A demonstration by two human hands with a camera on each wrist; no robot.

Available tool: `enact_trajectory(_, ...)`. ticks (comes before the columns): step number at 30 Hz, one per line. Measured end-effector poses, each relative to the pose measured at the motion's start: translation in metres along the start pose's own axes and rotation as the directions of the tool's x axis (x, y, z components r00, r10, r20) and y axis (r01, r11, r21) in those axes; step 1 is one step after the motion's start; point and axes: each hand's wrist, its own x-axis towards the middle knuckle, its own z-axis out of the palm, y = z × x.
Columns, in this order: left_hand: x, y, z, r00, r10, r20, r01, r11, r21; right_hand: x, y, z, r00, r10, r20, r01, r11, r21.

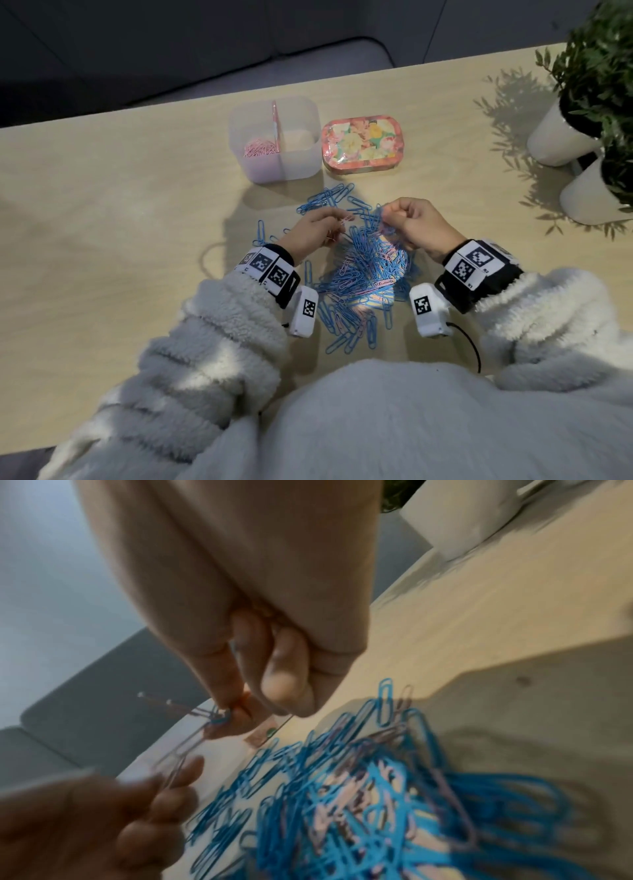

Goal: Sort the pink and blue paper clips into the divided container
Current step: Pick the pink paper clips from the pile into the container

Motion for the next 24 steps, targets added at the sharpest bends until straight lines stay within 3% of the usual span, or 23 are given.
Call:
enact_trajectory(3, 0.0, 0.008, 0.009, 0.998, -0.03, 0.05, 0.031, 0.999, -0.018, -0.001, -0.007, 0.011, 0.998, -0.044, 0.033, 0.043, 0.999, 0.024)
enact_trajectory(6, -0.004, 0.008, 0.013, 0.995, 0.026, 0.098, -0.036, 0.994, 0.101, -0.003, -0.015, 0.02, 0.997, -0.081, 0.01, 0.08, 0.995, 0.055)
enact_trajectory(10, -0.008, 0.002, 0.014, 0.982, 0.064, 0.179, -0.08, 0.993, 0.088, -0.005, -0.02, 0.026, 0.992, -0.118, -0.054, 0.122, 0.989, 0.079)
enact_trajectory(15, -0.011, -0.007, 0.002, 0.994, 0.043, 0.096, -0.038, 0.998, -0.05, -0.006, -0.019, 0.019, 0.975, -0.162, -0.15, 0.183, 0.973, 0.138)
enact_trajectory(20, -0.01, 0.0, -0.001, 0.998, 0.057, -0.031, -0.06, 0.995, -0.079, -0.009, -0.021, 0.016, 0.987, -0.131, -0.092, 0.146, 0.972, 0.186)
enact_trajectory(24, -0.01, 0.01, 0.009, 0.991, 0.131, -0.016, -0.131, 0.991, -0.029, -0.011, -0.025, 0.023, 0.991, -0.117, -0.059, 0.126, 0.974, 0.189)
